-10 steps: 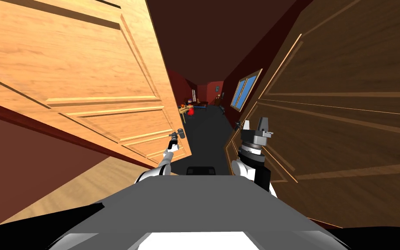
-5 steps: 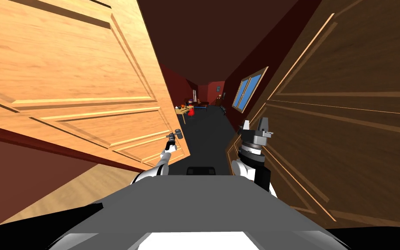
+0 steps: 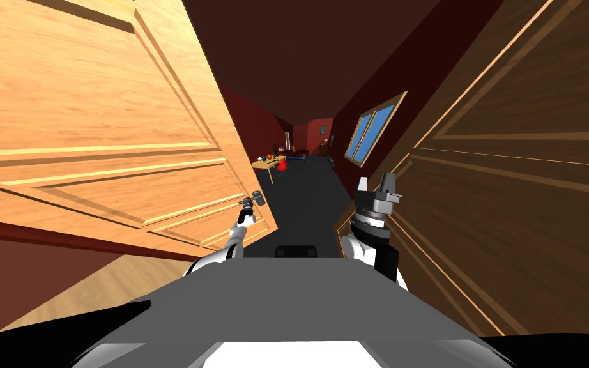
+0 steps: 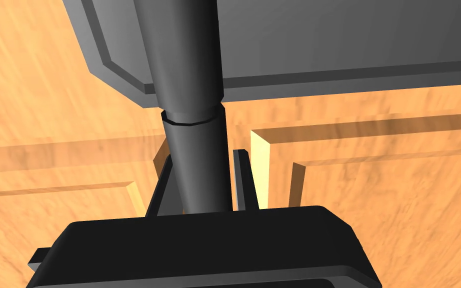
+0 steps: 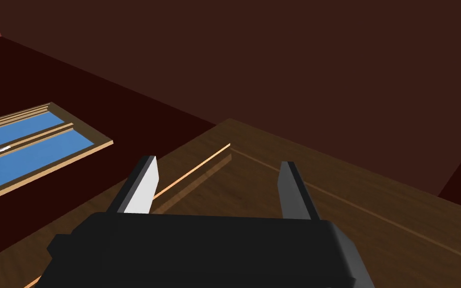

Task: Push the door open

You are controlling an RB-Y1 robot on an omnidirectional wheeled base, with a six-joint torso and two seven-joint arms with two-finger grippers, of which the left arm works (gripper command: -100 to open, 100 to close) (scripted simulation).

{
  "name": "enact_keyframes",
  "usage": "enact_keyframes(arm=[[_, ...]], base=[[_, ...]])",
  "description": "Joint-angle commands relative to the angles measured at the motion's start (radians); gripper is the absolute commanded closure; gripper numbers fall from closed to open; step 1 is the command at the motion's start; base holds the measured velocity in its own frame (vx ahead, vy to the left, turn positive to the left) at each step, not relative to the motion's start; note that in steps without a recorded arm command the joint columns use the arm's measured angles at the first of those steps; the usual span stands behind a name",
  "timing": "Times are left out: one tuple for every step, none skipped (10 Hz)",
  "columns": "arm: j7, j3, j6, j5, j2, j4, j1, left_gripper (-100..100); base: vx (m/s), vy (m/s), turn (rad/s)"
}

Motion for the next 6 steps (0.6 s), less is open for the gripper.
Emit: enact_keyframes(arm=[[0.022, 0.009, -0.01, 0.004, 0.029, 0.024, 0.012, 100], [0.032, 0.016, -0.014, 0.007, 0.044, 0.031, 0.019, 100], [0.032, 0.016, -0.014, 0.007, 0.044, 0.031, 0.019, 100], [0.048, 0.028, -0.02, 0.011, 0.068, 0.043, 0.029, 100], [0.048, 0.028, -0.02, 0.011, 0.068, 0.043, 0.029, 100], [0.063, 0.039, -0.026, 0.015, 0.091, 0.055, 0.039, 100]], base=[[0.155, -0.056, 0.015], [0.19, -0.089, 0.036], [0.125, -0.055, 0.054], [0.141, -0.046, 0.034], [0.137, -0.039, 0.028], [0.153, -0.076, 0.035]])
